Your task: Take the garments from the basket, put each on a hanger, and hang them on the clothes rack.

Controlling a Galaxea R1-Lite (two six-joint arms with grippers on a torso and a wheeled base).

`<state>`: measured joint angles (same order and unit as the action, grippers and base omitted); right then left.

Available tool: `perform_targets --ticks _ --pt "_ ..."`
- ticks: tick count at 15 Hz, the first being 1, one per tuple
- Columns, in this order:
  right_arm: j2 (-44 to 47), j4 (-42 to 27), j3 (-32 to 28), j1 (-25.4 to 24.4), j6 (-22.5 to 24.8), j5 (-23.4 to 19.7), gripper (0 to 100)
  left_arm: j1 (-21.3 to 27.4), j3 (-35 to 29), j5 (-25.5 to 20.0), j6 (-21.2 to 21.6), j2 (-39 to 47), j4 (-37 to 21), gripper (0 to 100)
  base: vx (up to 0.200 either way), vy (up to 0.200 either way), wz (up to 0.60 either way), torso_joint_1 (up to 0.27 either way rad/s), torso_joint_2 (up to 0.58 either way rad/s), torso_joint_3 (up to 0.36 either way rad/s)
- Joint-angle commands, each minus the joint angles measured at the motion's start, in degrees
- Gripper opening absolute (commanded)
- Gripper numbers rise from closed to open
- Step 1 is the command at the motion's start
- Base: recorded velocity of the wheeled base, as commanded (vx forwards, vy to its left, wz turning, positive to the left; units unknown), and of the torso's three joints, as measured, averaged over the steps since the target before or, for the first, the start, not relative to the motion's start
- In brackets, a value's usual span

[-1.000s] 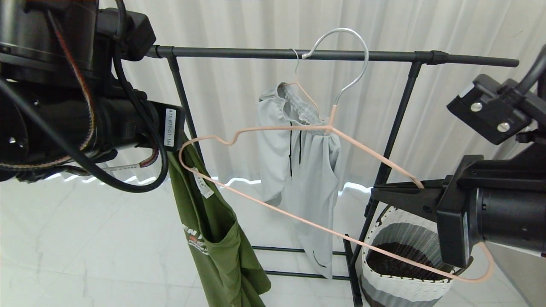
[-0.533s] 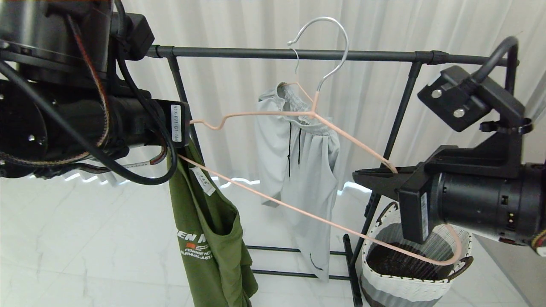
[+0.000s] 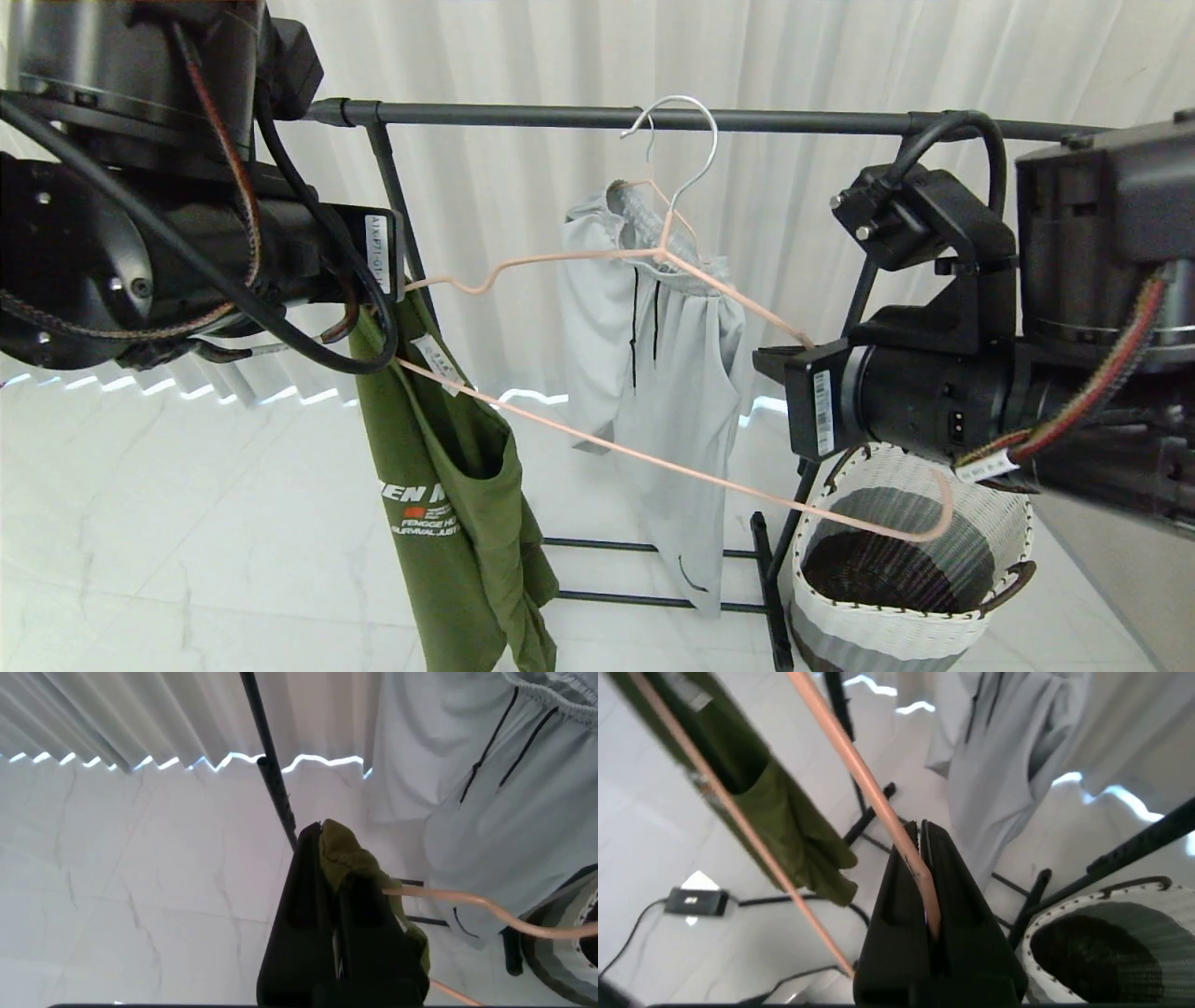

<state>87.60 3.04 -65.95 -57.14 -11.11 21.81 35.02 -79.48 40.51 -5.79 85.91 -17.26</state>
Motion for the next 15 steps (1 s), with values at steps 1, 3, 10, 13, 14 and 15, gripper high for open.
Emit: perform_targets --ticks 1,3,10,13,14,15 --pt "2.2 1.0 -1.3 1.2 -0.1 0.4 0 0.0 0.0 0.1 0.0 0.0 -0.1 0 0.0 0.0 0.0 0.0 0.0 0.0" --pt "2.7 2.6 -2.0 2.1 -0.1 0.9 0 0.0 0.4 0.3 0.1 0.0 -0.1 0 0.0 0.0 0.0 0.0 0.0 0.0" --pt "1.8 6.3 -1.1 -6.2 -5.3 0.7 0 1.0 -3.2 0.4 -3.4 3.6 -0.2 0 0.0 0.0 0.0 0.0 0.0 0.0" --pt "2.7 8.2 0.5 -8.4 -6.8 0.4 0 2.2 -4.3 0.4 -3.5 3.2 -0.3 0 0.0 0.0 0.0 0.0 0.0 0.0" --pt "3.6 10.1 0.4 -8.4 -6.8 -0.2 0 2.9 -4.4 0.4 -3.5 2.9 -0.3 0 0.0 0.0 0.0 0.0 0.0 0.0" --pt "4.2 11.4 0.4 -8.3 -6.7 -1.4 0 3.9 -4.3 0.4 -3.5 2.1 -0.4 0 0.0 0.0 0.0 0.0 0.0 0.0"
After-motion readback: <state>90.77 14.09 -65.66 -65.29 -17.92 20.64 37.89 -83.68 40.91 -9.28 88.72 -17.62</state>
